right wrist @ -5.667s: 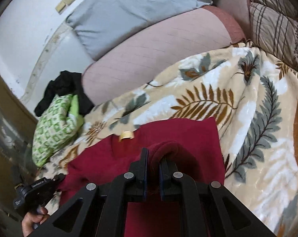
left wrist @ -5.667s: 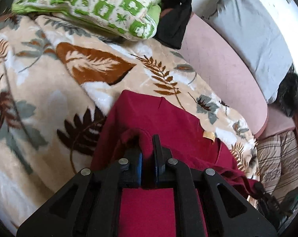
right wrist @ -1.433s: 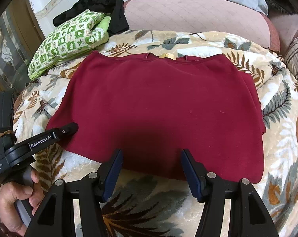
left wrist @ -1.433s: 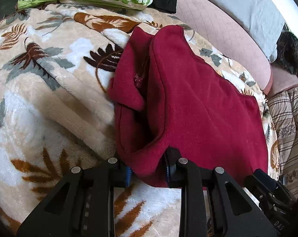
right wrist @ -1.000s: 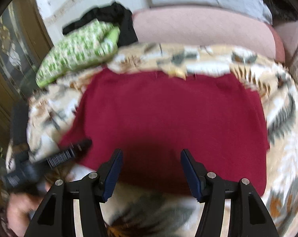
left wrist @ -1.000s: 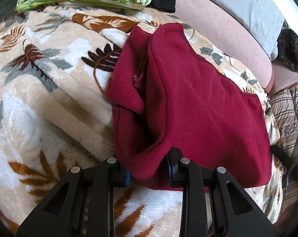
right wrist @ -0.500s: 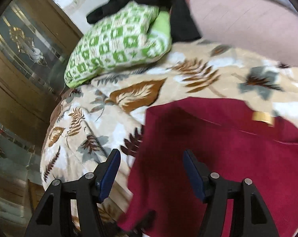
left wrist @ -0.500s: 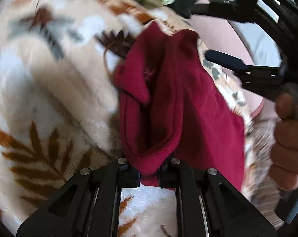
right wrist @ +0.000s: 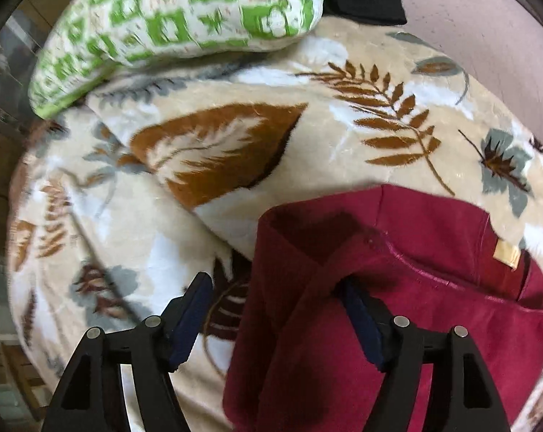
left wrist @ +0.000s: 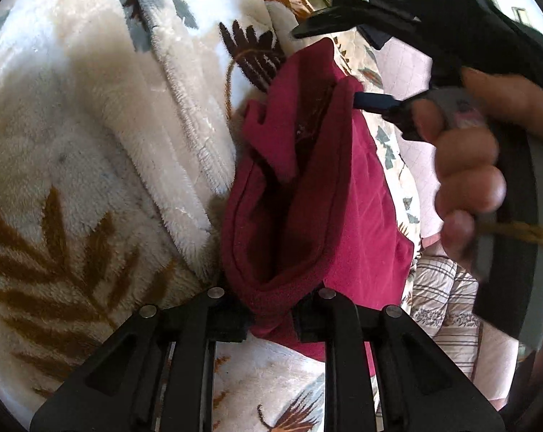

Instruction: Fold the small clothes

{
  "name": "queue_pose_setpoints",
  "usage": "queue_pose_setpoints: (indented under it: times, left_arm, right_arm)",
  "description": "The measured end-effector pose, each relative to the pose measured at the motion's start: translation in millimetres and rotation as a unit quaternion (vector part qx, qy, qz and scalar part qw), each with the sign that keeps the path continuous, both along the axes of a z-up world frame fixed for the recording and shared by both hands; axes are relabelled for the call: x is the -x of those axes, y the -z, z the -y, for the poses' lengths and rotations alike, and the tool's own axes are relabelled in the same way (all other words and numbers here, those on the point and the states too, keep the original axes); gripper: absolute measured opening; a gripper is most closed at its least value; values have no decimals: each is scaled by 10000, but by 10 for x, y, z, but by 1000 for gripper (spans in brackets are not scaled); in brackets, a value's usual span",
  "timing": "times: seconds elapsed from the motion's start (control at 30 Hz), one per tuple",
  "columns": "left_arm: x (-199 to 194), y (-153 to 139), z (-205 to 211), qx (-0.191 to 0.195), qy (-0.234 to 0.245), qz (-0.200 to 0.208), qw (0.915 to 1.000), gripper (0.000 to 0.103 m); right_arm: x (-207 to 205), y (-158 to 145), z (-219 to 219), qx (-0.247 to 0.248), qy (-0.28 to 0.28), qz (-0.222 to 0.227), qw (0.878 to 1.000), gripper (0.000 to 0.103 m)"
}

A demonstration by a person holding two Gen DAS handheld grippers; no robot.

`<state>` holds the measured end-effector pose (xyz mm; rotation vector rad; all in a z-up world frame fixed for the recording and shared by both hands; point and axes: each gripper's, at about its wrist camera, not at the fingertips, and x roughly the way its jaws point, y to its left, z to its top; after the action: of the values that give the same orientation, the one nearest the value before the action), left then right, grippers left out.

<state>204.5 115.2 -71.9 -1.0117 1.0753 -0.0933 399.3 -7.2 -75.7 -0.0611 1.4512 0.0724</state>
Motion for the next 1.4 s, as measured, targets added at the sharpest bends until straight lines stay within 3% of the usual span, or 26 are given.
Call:
queue_pose_setpoints:
  times: [0.1,0.17,0.37,0.43,0.47,0.73,0.83,0.97,1.13,1.3,1.4]
  left_arm:
    - [-40,-5,14,-43,31,-8,10000,18]
    - [-48,-14,15,-74,39,-20,10000,18]
    - [-71,-19,47,-63,-4,-49,10000,18]
    - [-55,-24,62,-86,-1,-36,10000,18]
    - [-51,-23,63,-84,-5,-24,10000,18]
    - [61,-71,154,-180,77,52,9998,17]
    - [93,-266,250,-439,152,309,9984,9]
    - [187,-538,382,-586,216,752,9952,8]
    - [206,-588,547,-662,425,968,9922,7]
    - [199,-645,844,-911,804,1237,9848,7]
    - [211,-655,1089,-1148,1075,1385,9778,7]
  right_arm:
    - [-39,201,-119,710,-337,-232,9966,73]
    - [-31,226,-137,951,-377,-155,9946,63]
    - [43,-71,71,509,-208,121,9984,37]
    - [74,-158,144,386,-260,176,9988,21]
    - [86,-181,185,366,-256,191,9988,19]
    - [197,-339,328,-52,-8,497,9988,14]
    - [312,-527,435,-372,107,708,9967,14]
    - [411,-745,757,-875,355,1013,9904,14]
    - [554,-861,1205,-1169,651,1168,9841,14]
    - [891,-960,1638,-1554,863,1714,9690,14]
    - [1195,-980,1909,-1787,1087,2227,9522,14]
